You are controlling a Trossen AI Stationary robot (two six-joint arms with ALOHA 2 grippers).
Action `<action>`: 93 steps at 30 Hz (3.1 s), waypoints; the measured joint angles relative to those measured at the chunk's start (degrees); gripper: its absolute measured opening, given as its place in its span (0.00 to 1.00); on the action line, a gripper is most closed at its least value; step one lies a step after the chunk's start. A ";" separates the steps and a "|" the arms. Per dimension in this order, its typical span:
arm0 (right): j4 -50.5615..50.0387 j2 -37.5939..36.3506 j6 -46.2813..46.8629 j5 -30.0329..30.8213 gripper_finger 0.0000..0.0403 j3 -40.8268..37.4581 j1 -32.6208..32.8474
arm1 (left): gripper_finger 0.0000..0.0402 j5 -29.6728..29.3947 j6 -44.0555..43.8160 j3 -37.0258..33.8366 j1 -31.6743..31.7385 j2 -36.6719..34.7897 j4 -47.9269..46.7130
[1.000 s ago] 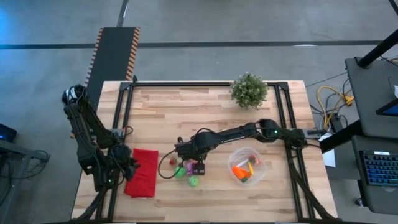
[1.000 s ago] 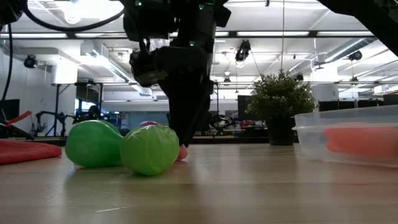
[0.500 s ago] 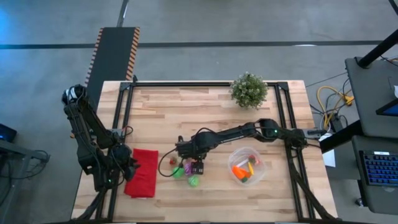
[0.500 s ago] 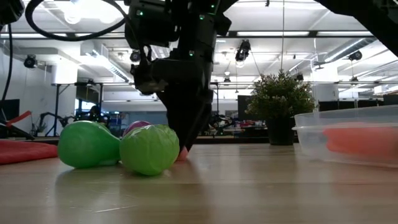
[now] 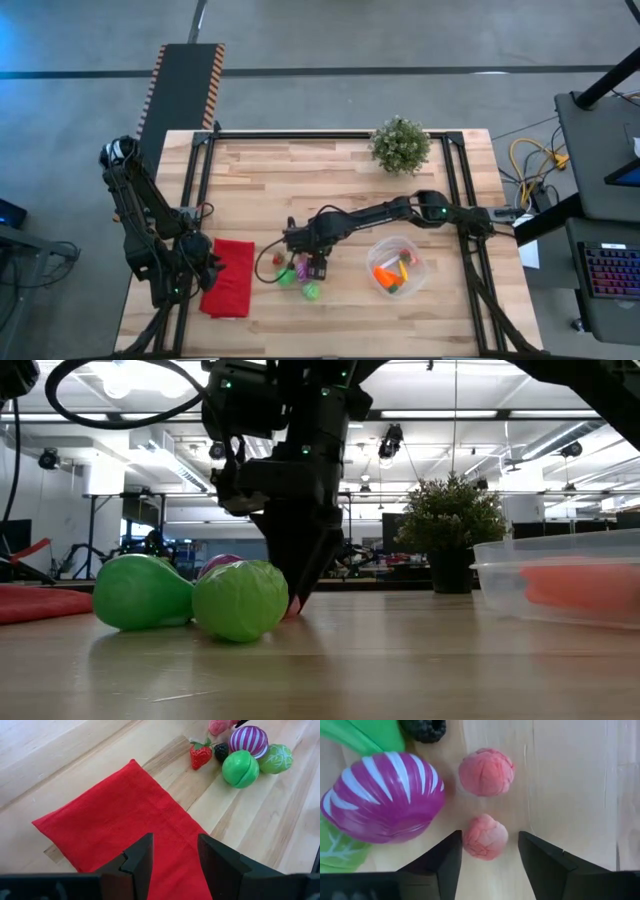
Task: Pick and placing Produce into tupperware
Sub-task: Put the right pink peach into the transparent bin, then put the green cabbage into the transparent bin
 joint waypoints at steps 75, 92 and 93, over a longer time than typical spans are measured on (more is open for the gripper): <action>-0.06 -37.29 46.73 -3.10 0.51 -49.91 6.74 | 0.35 -2.78 3.18 0.00 0.00 -0.11 1.40; 0.60 -35.76 26.56 2.29 0.70 -29.15 7.13 | 0.35 -2.78 3.19 -0.04 -0.01 -0.02 1.33; 1.26 -34.67 25.53 2.29 0.70 -28.23 7.08 | 0.35 -2.78 3.18 -0.04 -0.01 -0.02 1.36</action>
